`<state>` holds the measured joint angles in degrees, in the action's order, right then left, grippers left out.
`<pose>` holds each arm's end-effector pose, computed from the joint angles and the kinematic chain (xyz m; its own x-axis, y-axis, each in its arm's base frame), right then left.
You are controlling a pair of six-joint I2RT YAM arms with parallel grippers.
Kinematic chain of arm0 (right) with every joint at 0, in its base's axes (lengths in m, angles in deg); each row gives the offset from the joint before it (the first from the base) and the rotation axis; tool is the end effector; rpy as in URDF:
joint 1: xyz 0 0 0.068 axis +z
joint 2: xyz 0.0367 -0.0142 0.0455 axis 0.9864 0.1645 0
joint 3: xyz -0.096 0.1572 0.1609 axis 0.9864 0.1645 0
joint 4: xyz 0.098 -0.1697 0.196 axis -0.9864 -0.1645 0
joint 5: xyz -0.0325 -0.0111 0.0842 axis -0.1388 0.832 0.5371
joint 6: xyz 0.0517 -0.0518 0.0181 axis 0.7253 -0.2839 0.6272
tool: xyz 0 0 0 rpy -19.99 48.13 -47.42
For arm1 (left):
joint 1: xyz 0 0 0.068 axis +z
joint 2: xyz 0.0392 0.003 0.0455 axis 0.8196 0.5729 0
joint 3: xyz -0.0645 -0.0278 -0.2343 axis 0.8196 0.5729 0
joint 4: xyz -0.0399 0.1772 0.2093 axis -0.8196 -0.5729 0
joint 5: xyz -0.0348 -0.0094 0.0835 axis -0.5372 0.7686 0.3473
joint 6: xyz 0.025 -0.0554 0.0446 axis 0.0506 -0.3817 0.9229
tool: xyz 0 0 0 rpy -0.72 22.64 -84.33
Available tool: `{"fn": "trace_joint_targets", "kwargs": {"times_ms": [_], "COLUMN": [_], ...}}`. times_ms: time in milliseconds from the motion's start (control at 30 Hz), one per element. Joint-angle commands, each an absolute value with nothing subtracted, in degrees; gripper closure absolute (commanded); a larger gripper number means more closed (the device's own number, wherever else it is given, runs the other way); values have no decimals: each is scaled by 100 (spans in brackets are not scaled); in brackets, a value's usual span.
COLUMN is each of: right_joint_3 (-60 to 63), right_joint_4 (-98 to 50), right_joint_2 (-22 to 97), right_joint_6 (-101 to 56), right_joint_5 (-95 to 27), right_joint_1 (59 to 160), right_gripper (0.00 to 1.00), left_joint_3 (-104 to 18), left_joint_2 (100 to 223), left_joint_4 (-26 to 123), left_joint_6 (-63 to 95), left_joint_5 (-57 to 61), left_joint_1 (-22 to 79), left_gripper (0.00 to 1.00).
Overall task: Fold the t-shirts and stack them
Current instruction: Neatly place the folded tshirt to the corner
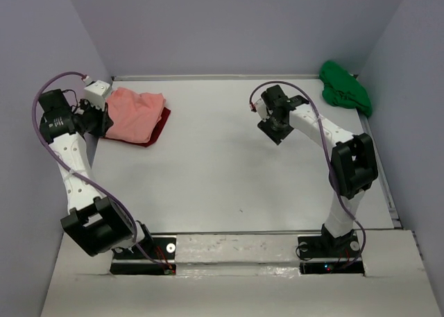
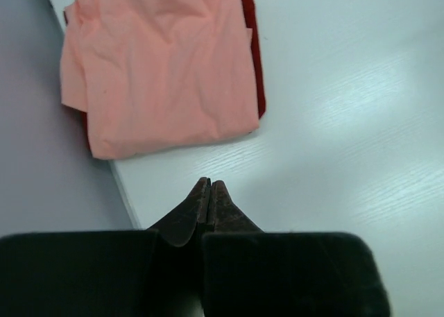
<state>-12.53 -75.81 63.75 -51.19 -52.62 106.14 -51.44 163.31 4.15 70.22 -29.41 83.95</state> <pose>0.3697 0.1640 0.1897 -0.6480 -0.7158 -0.2605 -0.6542 0.6981 -0.2910 0.2997 0.1192 0.3442 -0.3493 0.4064 -0.8443 0.4167 0.8744 0.2484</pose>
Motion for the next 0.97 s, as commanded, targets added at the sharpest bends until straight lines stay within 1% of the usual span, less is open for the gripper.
{"fn": "trace_joint_targets", "kwargs": {"times_ms": [0, 33, 100, 133, 167, 267, 300, 333, 367, 400, 433, 500, 600, 767, 800, 833, 867, 900, 933], "right_joint_3": [-935, -733, -144, 50, 400, 771, 972, 1096, 1245, 1534, 1694, 2010, 2450, 2741, 2724, 2750, 2907, 2969, 2917], "right_joint_4": [-7226, -7067, -6759, -6436, -6267, -5862, -5818, -5678, -5546, -5362, -5247, -5027, -4842, -4754, -4745, -4736, -4597, -4596, -4526], "right_joint_2": [5827, 5641, 5246, 4852, 4657, 4112, 3814, 3663, 3514, 3217, 3074, 2793, 2441, 2484, 2493, 2484, 2380, 2344, 2370], "right_joint_6": [-5002, -5002, -4985, -4985, -4958, -4880, -4775, -4756, -4678, -4660, -4668, -4598, -4318, -3983, -3974, -4009, -4166, -4176, -4063], "right_joint_5": [-5260, -5321, -5506, -5593, -5838, -6007, -6060, -6095, -6226, -6401, -6455, -6710, -6693, -6789, -6946, -6887, -6469, -6430, -6490], "right_joint_1": [10672, 10672, 10672, 10620, 10620, 10567, 10497, 10497, 10436, 10365, 10365, 10304, 10181, 9952, 9952, 9839, 9602, 9600, 9600], "right_gripper": [42, 38, 35, 33, 32, 30, 24, 22, 18, 11, 7, 0, 0, 0, 1, 4, 4, 4, 0], "left_joint_3": [-4813, -4743, -4435, -4173, -4057, -3618, -3495, -3355, -3318, -3301, -3283, -3248, -2994, -2317, -2246, -2150, -2123, -2105, -2070], "left_joint_2": [16072, 16046, 15897, 15835, 15782, 15633, 15571, 15553, 15545, 15553, 15571, 15649, 15720, 15387, 15282, 15211, 15123, 15088, 15044], "left_joint_4": [135, 117, 309, 406, 529, 968, 1292, 1382, 1444, 1497, 1515, 1524, 1646, 2059, 2164, 2235, 2314, 2349, 2376], "left_joint_6": [7124, 7151, 7046, 6950, 6888, 6607, 6519, 6501, 6562, 6580, 6571, 6545, 6536, 6422, 6361, 6282, 6264, 6246, 6150], "left_joint_5": [-3944, -4023, -4085, -4086, -4068, -3998, -3989, -3998, -3937, -3893, -3849, -3778, -3813, -3611, -3576, -3541, -3532, -3541, -3549], "left_joint_1": [8282, 8230, 8055, 7975, 7879, 7326, 7150, 6844, 6710, 6552, 6525, 6515, 6507, 6507, 6507, 6507, 6507, 6507, 6507], "left_gripper": [94, 93, 88, 81, 72, 61, 51, 47, 38, 16, 1, 1, 1, 1, 1, 1, 1, 1, 1]}}
